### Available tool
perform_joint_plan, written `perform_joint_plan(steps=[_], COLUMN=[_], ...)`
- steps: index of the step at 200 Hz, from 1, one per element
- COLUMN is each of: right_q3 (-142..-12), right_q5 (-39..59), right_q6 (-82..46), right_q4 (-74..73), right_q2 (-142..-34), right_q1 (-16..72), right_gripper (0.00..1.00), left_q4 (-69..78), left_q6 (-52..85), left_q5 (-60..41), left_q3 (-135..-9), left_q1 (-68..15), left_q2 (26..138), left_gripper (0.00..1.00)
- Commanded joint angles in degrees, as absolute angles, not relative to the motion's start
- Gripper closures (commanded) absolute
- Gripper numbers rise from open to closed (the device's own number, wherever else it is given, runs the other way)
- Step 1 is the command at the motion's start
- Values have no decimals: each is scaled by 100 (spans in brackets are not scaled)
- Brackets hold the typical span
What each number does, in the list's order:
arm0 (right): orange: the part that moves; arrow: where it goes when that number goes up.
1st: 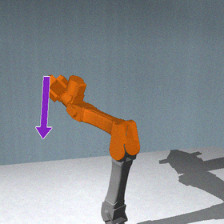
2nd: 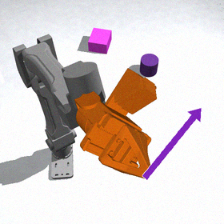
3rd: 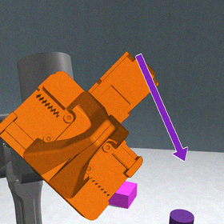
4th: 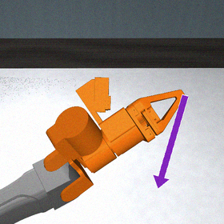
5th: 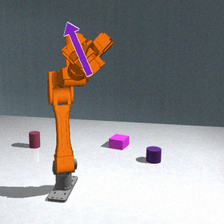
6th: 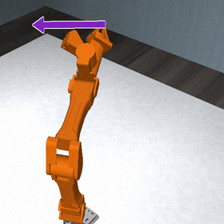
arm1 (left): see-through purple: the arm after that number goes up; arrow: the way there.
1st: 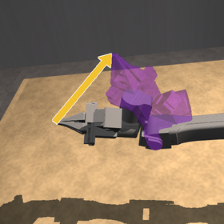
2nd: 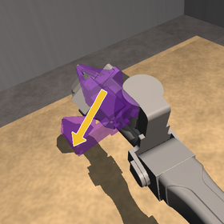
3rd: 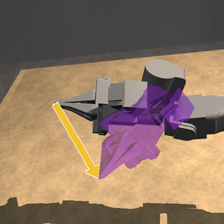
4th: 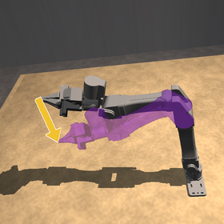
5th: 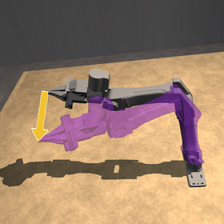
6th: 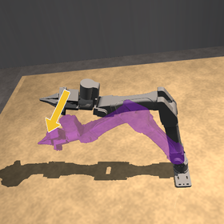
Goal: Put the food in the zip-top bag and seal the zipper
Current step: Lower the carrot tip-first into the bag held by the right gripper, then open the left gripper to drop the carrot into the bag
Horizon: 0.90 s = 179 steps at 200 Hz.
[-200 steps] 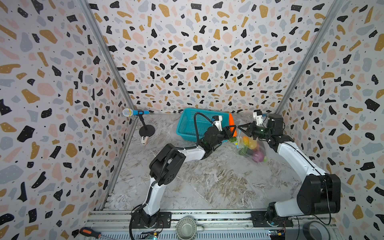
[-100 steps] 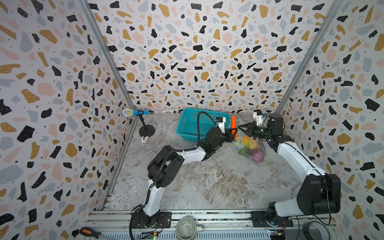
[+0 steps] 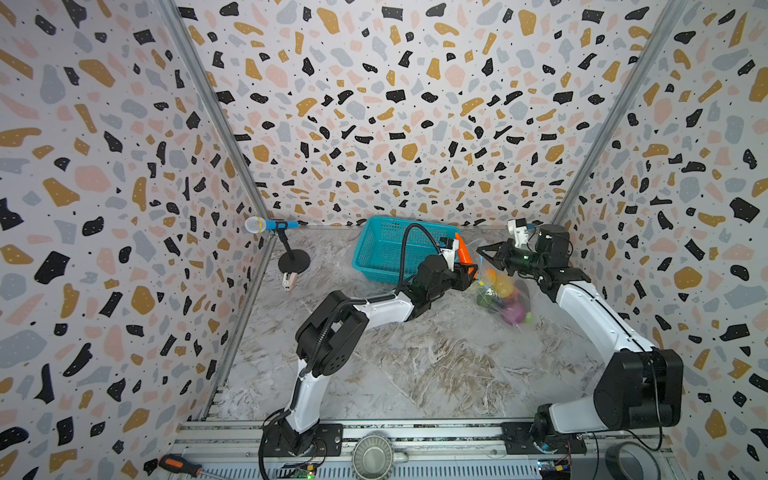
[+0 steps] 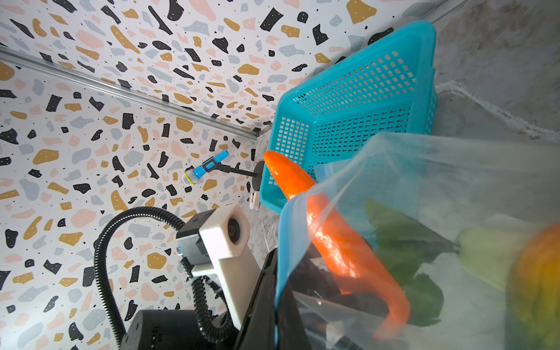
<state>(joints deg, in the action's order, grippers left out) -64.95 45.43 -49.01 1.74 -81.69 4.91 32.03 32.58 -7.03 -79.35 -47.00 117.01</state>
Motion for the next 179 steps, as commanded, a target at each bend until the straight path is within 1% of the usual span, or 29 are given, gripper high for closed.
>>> perform_joint_plan(steps=[1, 18, 45, 67, 82, 115, 141, 179], right_q3=[-6727, -6722, -6732, -6700, -6701, -6700, -6709, -6680], right_q5=[4615, 4621, 4628, 4649, 4642, 4657, 4649, 4650], right_q6=[-4865, -4870, -4877, -4854, -4852, -4854, -4857, -4869], right_q4=[65, 53, 24, 21, 25, 7, 0, -35], right_q2=[-7956, -7945, -7952, -7965, -7965, -7945, -7950, -7972], right_q1=[446, 424, 417, 415, 404, 363, 356, 348], right_gripper=[99, 99, 99, 99, 99, 99, 99, 99], left_q4=[3043, 2818, 2341, 2181, 2157, 2196, 1852, 1680], left_q6=[3045, 2918, 2449, 2231, 2105, 1767, 1593, 1369], left_q5=[-779, -671, -185, -199, -334, -527, -545, -557], left_q3=[-8118, -8119, -8249, -8472, -8571, -8483, -8583, -8475], left_q1=[-4706, -4711, -4711, -4711, -4726, -4724, -4728, -4720], left_q2=[11415, 11310, 11241, 11288, 11311, 11292, 11329, 11166], left_gripper=[49, 50, 52, 52, 49, 35, 31, 29])
